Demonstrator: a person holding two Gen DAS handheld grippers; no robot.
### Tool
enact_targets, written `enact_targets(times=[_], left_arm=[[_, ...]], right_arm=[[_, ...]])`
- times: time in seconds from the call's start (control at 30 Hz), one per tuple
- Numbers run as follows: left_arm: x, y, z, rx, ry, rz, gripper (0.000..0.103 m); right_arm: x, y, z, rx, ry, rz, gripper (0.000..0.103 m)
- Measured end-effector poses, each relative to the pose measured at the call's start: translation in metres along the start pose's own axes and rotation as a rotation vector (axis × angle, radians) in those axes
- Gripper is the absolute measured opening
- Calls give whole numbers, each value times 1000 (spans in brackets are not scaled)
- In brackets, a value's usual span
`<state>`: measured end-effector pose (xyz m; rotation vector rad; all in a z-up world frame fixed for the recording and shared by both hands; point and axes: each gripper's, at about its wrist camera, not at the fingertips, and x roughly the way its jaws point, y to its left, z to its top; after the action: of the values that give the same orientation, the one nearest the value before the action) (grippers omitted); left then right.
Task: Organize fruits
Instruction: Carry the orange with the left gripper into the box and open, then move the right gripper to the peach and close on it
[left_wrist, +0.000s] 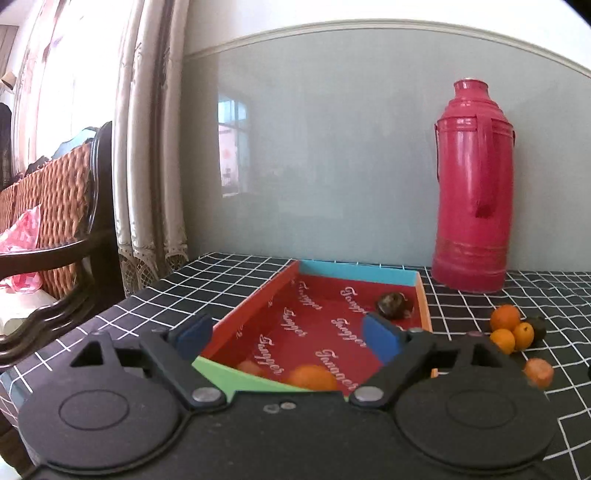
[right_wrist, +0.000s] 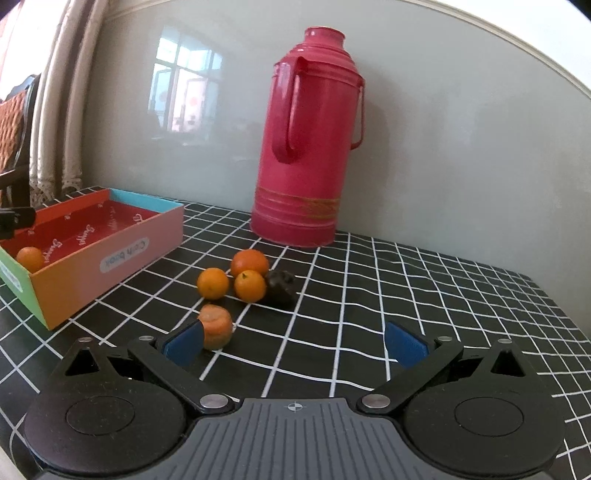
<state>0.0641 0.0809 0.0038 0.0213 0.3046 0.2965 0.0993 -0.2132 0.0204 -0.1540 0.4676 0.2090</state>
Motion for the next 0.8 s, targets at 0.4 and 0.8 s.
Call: enact_targets(times=[0.4, 0.8], left_arm=[[-9, -12, 0, 13, -16, 1, 91], [-12, -19, 0, 21, -16, -12, 93]], right_arm=[[-6, -11, -5, 4, 13, -20, 103], [-4, -12, -5, 45, 51, 29, 103]])
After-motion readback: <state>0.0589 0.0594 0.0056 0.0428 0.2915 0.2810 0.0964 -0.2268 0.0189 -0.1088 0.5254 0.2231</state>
